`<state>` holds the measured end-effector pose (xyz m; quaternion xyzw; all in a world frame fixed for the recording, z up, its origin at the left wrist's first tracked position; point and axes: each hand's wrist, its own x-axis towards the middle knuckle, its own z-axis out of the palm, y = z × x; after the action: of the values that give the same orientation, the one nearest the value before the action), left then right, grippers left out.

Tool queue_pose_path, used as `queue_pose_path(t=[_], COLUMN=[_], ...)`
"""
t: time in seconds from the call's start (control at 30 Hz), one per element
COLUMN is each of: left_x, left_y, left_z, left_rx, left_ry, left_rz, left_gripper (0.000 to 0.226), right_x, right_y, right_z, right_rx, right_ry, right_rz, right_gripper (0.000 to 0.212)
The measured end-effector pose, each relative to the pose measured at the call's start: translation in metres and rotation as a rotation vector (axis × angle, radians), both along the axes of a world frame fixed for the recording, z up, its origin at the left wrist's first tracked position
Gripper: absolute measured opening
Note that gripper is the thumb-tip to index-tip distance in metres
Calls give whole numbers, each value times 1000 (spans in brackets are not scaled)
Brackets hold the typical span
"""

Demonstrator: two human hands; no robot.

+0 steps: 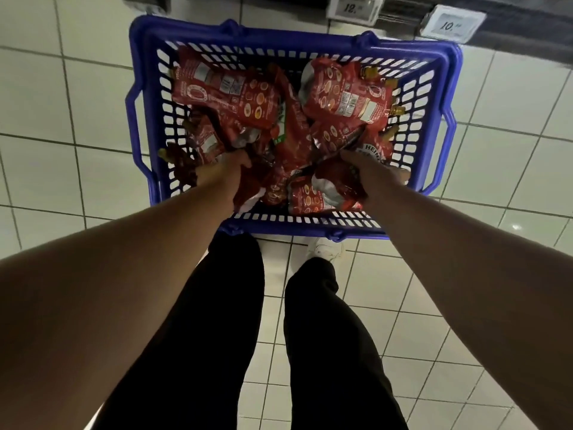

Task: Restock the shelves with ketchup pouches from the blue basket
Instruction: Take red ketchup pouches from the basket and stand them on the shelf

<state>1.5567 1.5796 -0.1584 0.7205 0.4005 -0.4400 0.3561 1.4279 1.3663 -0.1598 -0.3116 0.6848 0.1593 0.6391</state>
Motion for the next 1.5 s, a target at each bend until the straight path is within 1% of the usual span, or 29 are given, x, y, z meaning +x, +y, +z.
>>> queue_pose_path(t=[0.03, 0.1, 0.13, 0.17, 0.2, 0.27, 0.37, 0.4, 0.47, 0.57, 0.63, 0.73, 0.8, 0.9, 1.0, 1.1, 1.2, 1.33, 1.4, 1.5], left_x=[-3, -9, -12, -15, -16, -19, -20, -20, -21, -23, -25, -28, -29, -29, -25, -18, -9, 2, 8, 21], left_y=[2, 6, 9, 12, 15, 23, 23, 20, 13, 1, -9, -21, -28, -37, -45, -51, -53, -52, -50, -48], left_z=[11, 39, 57, 75, 94, 131, 199, 223, 274, 347, 395, 464, 505, 562, 614, 661, 704, 753, 775, 804], left_rx=[-47, -167, -218, -266, -325, -463, -639, -680, -716, -719, -742, -746, -698, -685, -756, -828, -861, -824, -812, -834], left_ry=[21, 55, 80, 113, 146, 188, 197, 183, 142, 88, 48, -112, -254, -413, -473, -549, -652, -793, -858, -958], left_rz=[-23, -37, -18, 20, 62, 141, 230, 230, 187, 72, -56, -308, -386, -378, -314, -300, -311, -379, -386, -395], left_gripper=[71, 45, 34, 27, 28, 40, 59, 66, 71, 68, 63, 51, 50, 48, 48, 40, 38, 39, 41, 45], right_x=[0, -4, -6, -9, -12, -21, -36, -38, -41, -43, -43, -41, -37, -27, -16, -6, 6, 22, 30, 41], right_y=[1, 4, 6, 7, 8, 10, 11, 12, 14, 10, 4, -8, -16, -25, -31, -33, -34, -34, -35, -37], right_z=[8, 28, 41, 56, 73, 110, 168, 190, 237, 309, 359, 434, 480, 541, 591, 637, 682, 740, 766, 800], right_rx=[44, 118, 167, 225, 286, 385, 413, 399, 326, 126, -16, -212, -301, -373, -410, -449, -484, -635, -719, -789], right_ry=[-15, -12, -25, -50, -87, -165, -276, -306, -350, -435, -512, -601, -650, -699, -769, -838, -880, -975, -1005, -1051], right_rz=[1, 30, 52, 76, 90, 90, 93, 87, 86, 148, 232, 326, 366, 395, 403, 388, 358, 428, 445, 469], right_gripper=[62, 64, 64, 61, 55, 51, 58, 57, 54, 56, 50, 44, 43, 42, 30, 24, 34, 31, 34, 41])
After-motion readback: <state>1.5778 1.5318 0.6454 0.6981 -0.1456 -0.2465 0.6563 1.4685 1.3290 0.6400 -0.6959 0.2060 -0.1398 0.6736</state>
